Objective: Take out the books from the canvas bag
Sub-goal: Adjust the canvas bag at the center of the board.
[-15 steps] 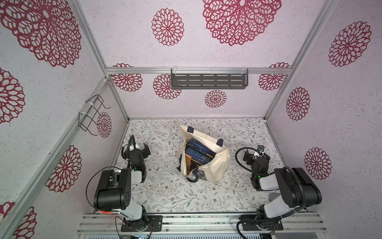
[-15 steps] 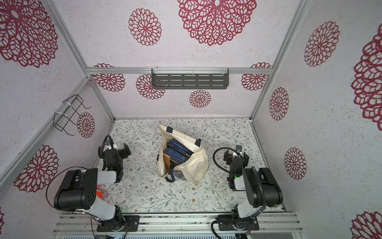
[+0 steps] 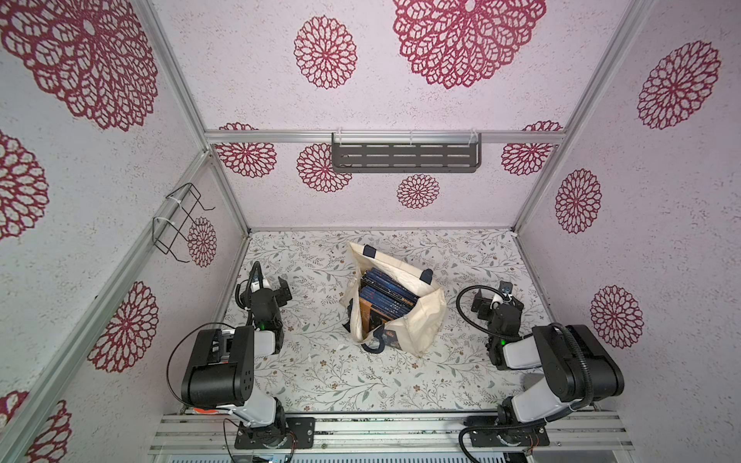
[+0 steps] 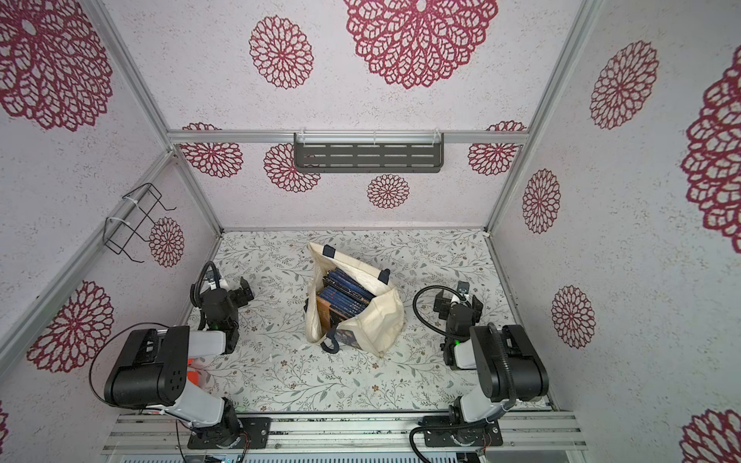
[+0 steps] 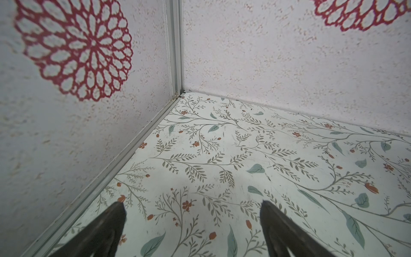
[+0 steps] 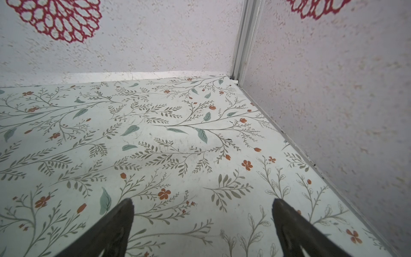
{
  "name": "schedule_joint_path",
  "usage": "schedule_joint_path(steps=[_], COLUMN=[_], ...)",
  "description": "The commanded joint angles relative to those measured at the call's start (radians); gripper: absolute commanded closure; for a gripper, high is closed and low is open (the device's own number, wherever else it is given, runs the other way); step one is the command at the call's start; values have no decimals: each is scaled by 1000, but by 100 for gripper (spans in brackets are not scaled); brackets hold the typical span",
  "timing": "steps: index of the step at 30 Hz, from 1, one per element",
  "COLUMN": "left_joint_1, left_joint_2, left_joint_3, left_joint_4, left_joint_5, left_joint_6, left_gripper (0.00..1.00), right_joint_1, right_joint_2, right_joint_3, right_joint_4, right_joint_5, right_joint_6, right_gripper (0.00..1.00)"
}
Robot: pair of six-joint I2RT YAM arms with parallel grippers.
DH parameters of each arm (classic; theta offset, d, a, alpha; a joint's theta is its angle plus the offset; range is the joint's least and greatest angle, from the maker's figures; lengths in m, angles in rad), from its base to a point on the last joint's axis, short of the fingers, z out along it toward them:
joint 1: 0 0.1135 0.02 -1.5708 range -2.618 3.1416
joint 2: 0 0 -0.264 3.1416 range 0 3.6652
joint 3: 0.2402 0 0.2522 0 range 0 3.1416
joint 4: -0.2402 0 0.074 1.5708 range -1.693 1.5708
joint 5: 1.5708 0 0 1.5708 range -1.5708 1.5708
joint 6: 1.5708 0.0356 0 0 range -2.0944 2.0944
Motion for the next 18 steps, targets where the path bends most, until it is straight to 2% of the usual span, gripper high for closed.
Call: schedule_joint_path(steps=[1, 11, 12, 14, 16, 18], left_joint_1=[-4, -4, -14, -31, -46, -78], left_joint_2=[-22, -24, -39, -111, -171, -230], left_joint_3=[-13, -17, -8, 49, 130, 176], left_joint_4=[0, 11, -2, -168, -358, -457], left_joint_5=[12, 6, -62, -108, -94, -151], left_joint_6=[16, 14, 10, 5, 15, -17], left_gripper=[2, 2, 2, 2, 2, 2], right_joint_1=[-5, -5, -4, 7, 9, 12], right_joint_2=[-30, -31, -34, -117, -236, -338], right_joint_3=[0, -4, -8, 4, 65, 90], right_joint_4=[26, 29, 43, -48, -244, -328], right_joint_5=[-12, -13, 0, 44, 32, -5], right_joint_6=[-13, -12, -16, -14, -20, 10], right_gripper=[1, 1, 1, 1, 1, 1])
